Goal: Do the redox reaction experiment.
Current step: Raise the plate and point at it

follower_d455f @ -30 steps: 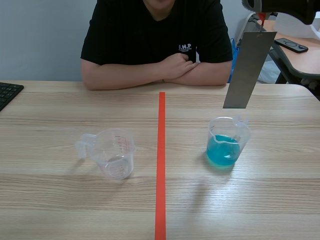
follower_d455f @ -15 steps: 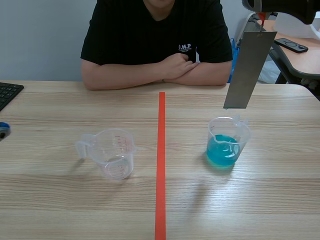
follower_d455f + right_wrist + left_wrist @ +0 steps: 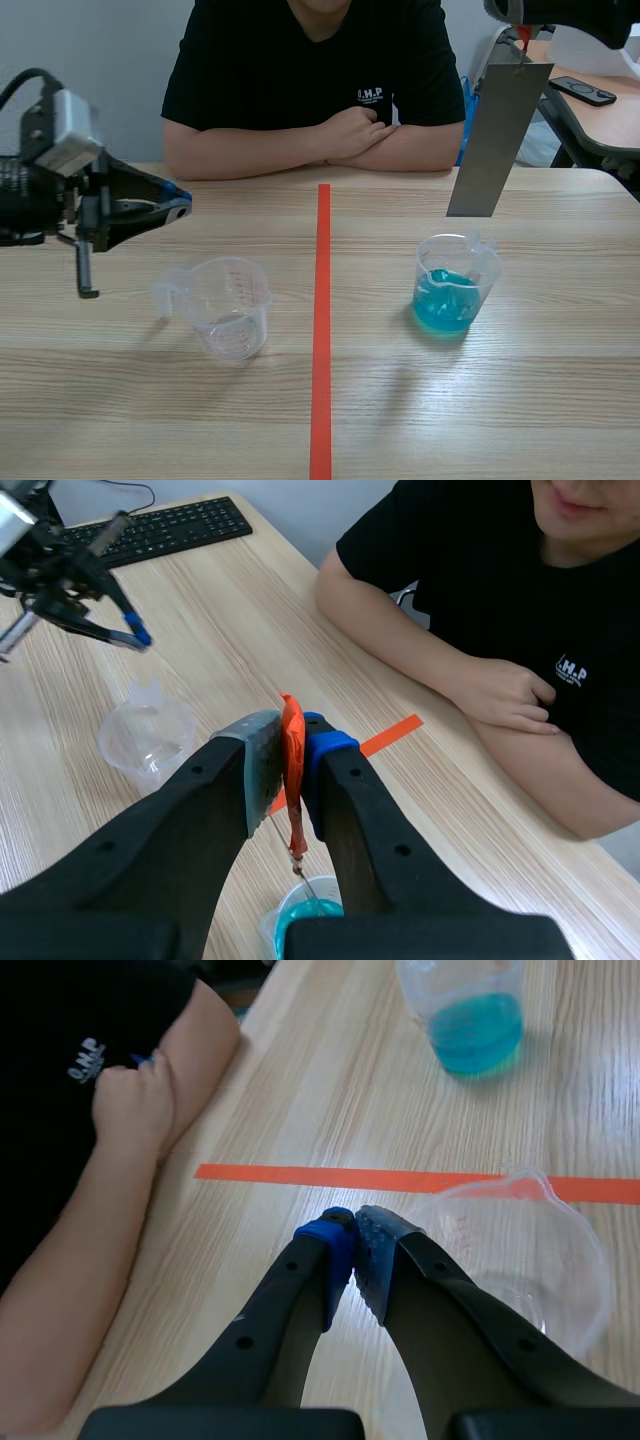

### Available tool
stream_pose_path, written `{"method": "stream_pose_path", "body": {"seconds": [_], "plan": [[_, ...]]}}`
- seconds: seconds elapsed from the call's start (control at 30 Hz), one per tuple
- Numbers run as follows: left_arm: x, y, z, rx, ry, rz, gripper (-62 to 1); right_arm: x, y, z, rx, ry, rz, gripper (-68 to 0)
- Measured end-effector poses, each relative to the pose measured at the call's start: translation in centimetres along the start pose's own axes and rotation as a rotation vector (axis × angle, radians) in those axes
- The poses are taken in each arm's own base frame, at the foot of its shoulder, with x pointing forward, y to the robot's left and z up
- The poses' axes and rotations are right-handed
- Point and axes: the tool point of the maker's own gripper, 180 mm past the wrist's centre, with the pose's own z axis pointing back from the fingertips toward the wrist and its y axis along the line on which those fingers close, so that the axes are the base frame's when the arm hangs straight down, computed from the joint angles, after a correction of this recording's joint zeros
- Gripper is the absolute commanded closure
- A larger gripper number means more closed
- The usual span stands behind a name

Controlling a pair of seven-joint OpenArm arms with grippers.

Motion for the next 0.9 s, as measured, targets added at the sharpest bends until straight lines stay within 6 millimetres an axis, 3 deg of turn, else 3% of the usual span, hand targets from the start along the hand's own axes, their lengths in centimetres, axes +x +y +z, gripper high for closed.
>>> {"method": "stream_pose_path", "body": {"seconds": [0.17,0.43,0.9], "plan": [[0.4,0.1,-4.0,-0.044,0.003,0.033,-3.0,0.0,0.0,0.0,0.0,0.0,0.0,-1.5],[0.1,-2.1,-8.2,-0.12,-0.006,0.089,-3.0,0.0,0.0,0.0,0.0,0.0,0.0,-1.5],[5.2,-5.7,-15.8,-0.227,-0.118,0.104,-3.0,0.0,0.0,0.0,0.0,0.0,0.0,-1.5]]}}
